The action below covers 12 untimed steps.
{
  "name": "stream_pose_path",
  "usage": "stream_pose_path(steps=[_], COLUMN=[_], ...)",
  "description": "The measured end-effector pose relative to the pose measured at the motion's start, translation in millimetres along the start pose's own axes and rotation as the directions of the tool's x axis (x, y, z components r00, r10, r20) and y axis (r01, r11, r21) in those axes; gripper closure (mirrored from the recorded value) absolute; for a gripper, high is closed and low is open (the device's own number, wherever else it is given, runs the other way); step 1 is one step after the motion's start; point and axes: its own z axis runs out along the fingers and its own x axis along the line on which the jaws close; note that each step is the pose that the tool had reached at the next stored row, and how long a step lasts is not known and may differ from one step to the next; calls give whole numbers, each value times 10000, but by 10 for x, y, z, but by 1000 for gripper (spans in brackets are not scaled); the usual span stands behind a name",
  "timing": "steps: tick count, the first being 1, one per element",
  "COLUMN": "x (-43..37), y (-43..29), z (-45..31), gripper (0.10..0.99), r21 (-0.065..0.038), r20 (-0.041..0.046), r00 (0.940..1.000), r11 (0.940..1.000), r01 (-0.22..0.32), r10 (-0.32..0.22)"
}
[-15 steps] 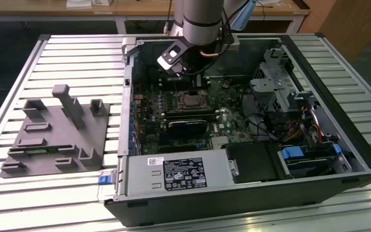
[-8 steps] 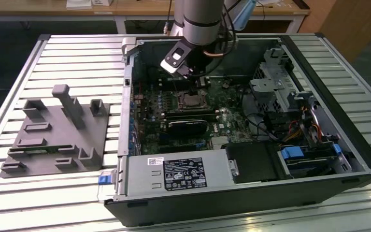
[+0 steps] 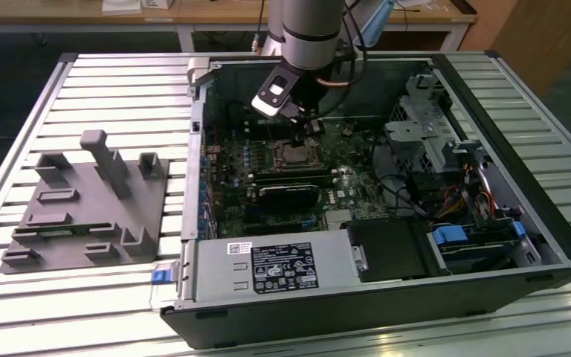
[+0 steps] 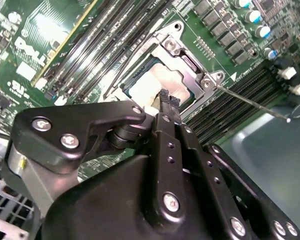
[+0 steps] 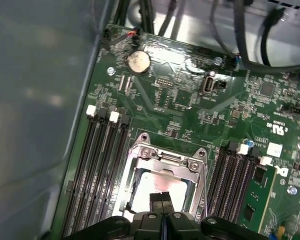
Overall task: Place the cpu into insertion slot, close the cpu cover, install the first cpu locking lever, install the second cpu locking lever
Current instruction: 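Close the cpu cover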
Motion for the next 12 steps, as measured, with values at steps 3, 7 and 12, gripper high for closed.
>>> stream_pose_path(steps=[3,7,12], x=[0,0,0], y=[0,0,0], z=[1,2,3], gripper=[980,980,980], r21=[4,13,23], r20=[0,1,1], r00=[9992,9936,9816], r11=[9992,9936,9816], r01=[401,1127,1909], r10=[-401,-1127,-1909])
